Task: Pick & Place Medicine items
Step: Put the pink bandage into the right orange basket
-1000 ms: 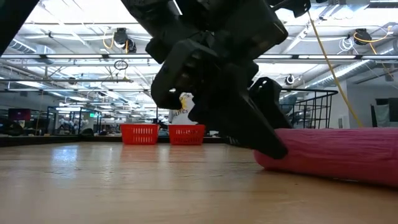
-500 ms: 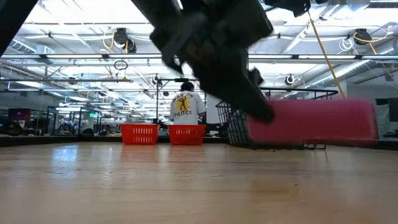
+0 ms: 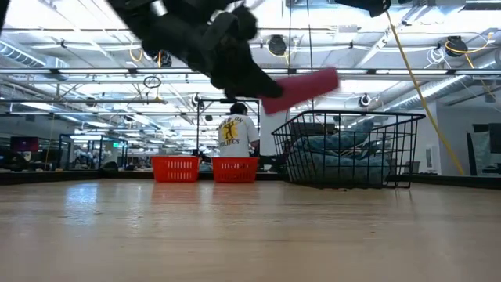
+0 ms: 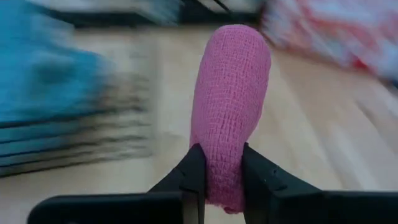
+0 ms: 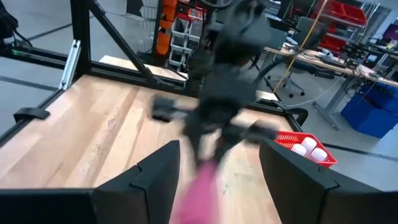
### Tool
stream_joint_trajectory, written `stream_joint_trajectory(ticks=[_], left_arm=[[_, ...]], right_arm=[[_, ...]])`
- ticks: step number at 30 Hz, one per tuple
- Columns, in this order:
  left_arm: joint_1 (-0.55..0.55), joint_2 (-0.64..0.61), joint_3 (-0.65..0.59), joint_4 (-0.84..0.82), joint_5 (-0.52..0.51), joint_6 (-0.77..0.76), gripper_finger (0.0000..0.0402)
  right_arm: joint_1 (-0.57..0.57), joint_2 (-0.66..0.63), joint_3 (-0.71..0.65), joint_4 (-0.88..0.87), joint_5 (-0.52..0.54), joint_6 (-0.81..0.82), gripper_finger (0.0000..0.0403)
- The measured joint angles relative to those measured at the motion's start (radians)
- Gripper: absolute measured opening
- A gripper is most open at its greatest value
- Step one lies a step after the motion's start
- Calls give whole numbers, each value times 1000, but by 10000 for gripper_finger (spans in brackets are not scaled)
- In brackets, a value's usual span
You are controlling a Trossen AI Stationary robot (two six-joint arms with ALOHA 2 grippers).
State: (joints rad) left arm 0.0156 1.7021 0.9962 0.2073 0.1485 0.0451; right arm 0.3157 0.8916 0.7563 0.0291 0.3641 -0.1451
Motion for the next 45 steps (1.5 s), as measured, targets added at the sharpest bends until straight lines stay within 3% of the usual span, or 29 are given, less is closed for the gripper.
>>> stream_joint_trajectory(ticks=[5, 9, 12, 24, 32, 45], left_arm=[[77, -154, -179, 228, -301, -173, 61], [140, -177, -192, 198, -608, -435, 61], [202, -170, -177, 140, -722, -620, 61], [332, 16, -173, 362, -759, -880, 61], [356, 137, -108, 300, -770, -1045, 64], [374, 223, -40, 273, -762, -1203, 211]], right_arm=[[0, -1, 0, 3, 0, -34, 210], [0, -1, 0, 0, 0, -36, 210], [0, -1, 0, -3, 1, -39, 210], [0, 0, 0, 4, 2, -50, 210], [0, 0, 0, 10, 3, -61, 210], [0, 0, 0, 3, 1, -60, 210]])
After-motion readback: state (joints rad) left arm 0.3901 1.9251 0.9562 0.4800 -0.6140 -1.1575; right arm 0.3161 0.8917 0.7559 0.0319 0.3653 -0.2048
